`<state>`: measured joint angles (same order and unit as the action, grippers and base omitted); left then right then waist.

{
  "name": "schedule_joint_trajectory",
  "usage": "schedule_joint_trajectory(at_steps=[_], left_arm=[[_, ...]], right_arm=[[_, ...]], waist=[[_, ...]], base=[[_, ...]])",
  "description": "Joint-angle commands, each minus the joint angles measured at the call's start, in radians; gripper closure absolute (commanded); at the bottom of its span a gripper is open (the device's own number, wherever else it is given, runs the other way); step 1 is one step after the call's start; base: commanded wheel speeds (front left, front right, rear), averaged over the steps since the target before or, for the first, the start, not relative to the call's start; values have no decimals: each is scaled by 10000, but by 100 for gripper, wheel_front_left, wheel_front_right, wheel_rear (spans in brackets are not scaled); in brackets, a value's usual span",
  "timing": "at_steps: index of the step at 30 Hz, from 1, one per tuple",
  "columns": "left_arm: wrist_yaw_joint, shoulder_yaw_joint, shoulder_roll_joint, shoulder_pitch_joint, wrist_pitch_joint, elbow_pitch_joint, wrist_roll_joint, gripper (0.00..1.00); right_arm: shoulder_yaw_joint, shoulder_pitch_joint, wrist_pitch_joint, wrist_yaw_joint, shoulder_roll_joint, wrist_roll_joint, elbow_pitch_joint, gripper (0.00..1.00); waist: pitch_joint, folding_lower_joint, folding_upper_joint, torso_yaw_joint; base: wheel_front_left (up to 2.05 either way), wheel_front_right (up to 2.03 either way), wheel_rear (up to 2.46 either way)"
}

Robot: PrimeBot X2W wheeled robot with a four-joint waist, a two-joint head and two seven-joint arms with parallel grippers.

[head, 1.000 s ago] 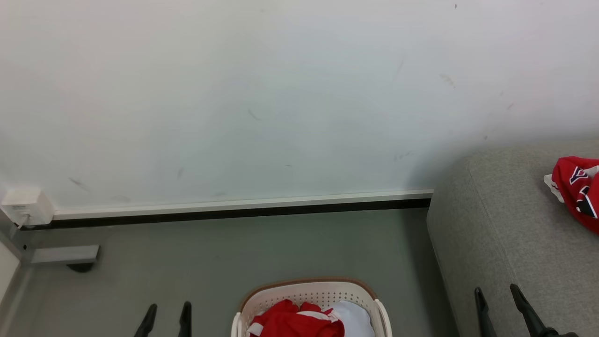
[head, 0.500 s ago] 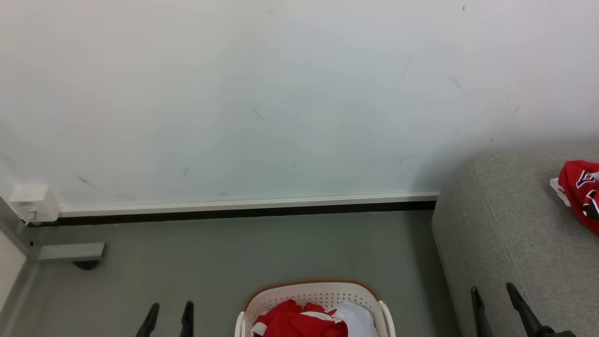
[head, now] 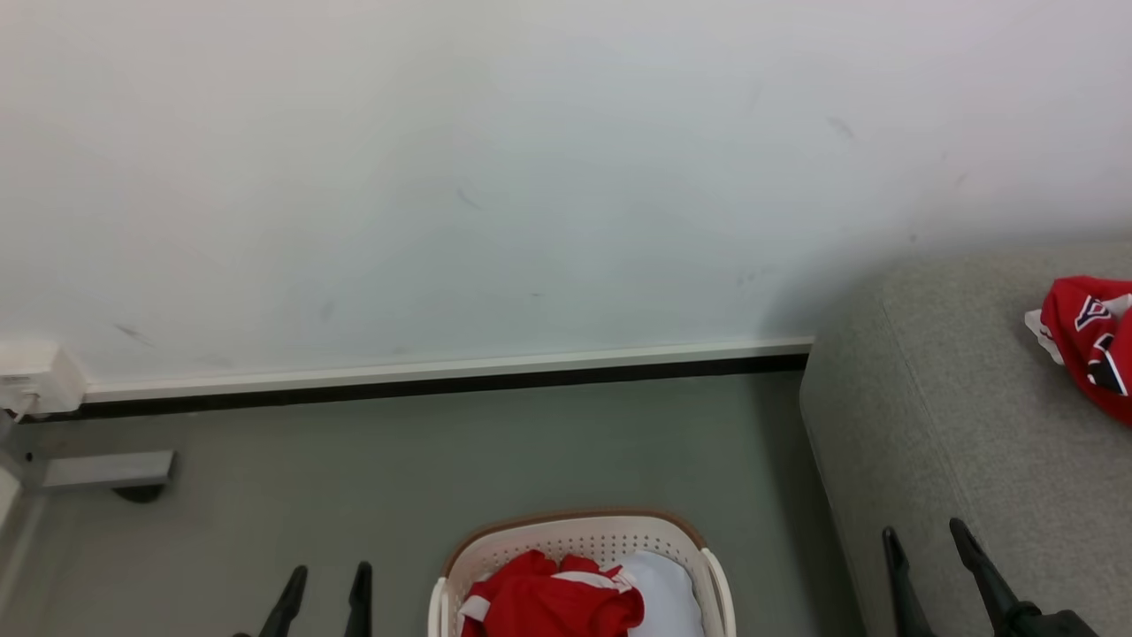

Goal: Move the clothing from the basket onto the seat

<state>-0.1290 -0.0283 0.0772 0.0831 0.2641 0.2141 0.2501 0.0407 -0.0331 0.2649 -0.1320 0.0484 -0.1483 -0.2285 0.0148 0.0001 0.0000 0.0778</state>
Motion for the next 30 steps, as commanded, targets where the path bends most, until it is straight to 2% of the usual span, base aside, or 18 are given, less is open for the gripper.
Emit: schedule_joint_trajectory(at_steps=[1, 5, 9, 15, 22, 26, 30], left_arm=[[-26, -9, 29, -104, 4, 3, 37, 0], [-26, -284, 91, -359, 4, 86, 77, 0], [-26, -845, 266, -1133, 4, 310, 137, 0], [-7, -2236, 717, -3113, -90, 1855, -309, 0], [23, -2993, 971, -5384, -1042, 3971, -978, 0], [203, -3274, 1223, -6584, -2169, 5393, -1433, 0], [416, -3483, 1376, -7363, -2649, 6243, -1729, 0]], right_arm=[[-8, 170, -9, 25, 37, 17, 39, 0], [27, 342, -9, 25, 34, 28, 143, 0], [70, 716, -9, 25, 31, 15, 352, 0], [69, 1536, -9, 25, 28, -105, 747, 0], [336, 2460, -9, 25, 28, -569, 1158, 0], [560, 2963, -9, 25, 30, -948, 1401, 0], [628, 3236, -9, 25, 28, -1285, 1503, 0]], waist=[[-127, -1, 0, 125], [-548, -1, 0, 408], [-1518, -1, 0, 646], [-3259, -1, 0, 988], [-4921, -1, 0, 1592], [-5879, -1, 0, 2007], [-6466, -1, 0, 2196]], base=[[0, 0, 0], [0, 0, 0], [0, 0, 0], [0, 0, 0], [0, 0, 0], [0, 0, 0], [0, 0, 0]])
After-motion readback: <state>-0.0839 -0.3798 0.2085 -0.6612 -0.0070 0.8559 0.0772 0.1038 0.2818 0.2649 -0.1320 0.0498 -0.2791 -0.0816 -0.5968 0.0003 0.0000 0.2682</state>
